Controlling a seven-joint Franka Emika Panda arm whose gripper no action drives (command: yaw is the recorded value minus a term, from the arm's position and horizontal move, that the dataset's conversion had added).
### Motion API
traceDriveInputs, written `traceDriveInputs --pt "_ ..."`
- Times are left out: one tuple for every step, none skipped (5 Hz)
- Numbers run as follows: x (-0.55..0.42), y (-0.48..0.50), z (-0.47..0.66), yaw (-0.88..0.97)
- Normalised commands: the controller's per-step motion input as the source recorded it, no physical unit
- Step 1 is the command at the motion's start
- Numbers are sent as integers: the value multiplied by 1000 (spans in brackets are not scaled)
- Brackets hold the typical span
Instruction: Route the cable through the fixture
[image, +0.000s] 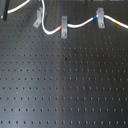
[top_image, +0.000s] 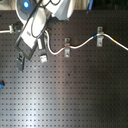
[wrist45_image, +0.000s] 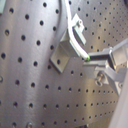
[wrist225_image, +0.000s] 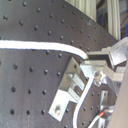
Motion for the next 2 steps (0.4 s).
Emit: traceDriveInputs --pt "-248 308 139 -80" --pt "-74 416 169 0"
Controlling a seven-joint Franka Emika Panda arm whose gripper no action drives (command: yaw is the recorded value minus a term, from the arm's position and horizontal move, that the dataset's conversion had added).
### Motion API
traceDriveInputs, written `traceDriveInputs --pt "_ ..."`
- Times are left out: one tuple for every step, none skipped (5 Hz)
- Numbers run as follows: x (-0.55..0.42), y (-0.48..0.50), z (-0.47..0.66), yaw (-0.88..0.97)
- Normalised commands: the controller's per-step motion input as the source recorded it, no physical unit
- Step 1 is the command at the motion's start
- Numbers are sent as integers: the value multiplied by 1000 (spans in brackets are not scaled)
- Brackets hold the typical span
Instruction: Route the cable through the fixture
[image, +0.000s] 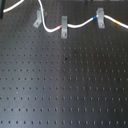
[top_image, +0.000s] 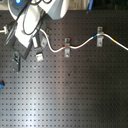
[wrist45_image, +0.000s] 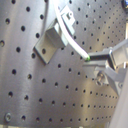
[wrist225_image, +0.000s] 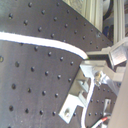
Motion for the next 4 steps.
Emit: traceDriveInputs --pt "3 282 594 -97" --pt "-177 260 548 -17" --pt "-377 230 237 0" --pt "-264 162 135 0"
